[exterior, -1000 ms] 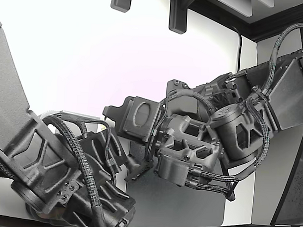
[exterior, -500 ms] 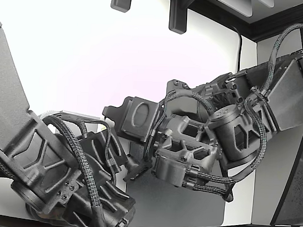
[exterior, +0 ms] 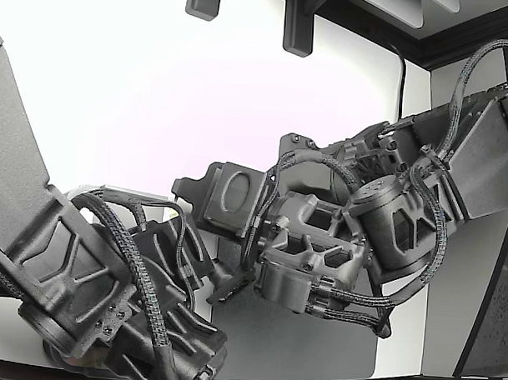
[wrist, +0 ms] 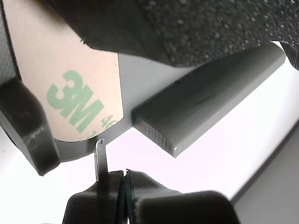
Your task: Peel off protective film from adhesive tape.
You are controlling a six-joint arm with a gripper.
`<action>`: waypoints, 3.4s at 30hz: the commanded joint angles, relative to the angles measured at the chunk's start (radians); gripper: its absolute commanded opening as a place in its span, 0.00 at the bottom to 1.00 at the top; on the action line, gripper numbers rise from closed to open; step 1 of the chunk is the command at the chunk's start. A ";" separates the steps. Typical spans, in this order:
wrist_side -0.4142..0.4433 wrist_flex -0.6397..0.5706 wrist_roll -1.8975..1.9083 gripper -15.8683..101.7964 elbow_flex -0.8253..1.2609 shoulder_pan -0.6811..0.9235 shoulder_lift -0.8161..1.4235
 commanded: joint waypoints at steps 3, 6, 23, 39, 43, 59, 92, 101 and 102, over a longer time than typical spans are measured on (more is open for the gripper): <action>0.002 -0.002 0.003 0.04 -0.029 -0.005 0.014; 0.002 -0.003 0.005 0.04 -0.029 -0.003 0.014; 0.008 0.006 0.012 0.04 -0.041 0.002 0.000; 0.015 0.006 0.012 0.04 -0.043 0.002 -0.005; 0.015 0.012 0.014 0.04 -0.052 0.002 -0.012; 0.020 0.017 0.018 0.04 -0.055 0.005 -0.015; 0.023 0.025 0.023 0.04 -0.063 0.008 -0.025; 0.028 0.026 0.020 0.04 -0.064 0.008 -0.028; 0.028 0.028 0.021 0.04 -0.066 0.008 -0.029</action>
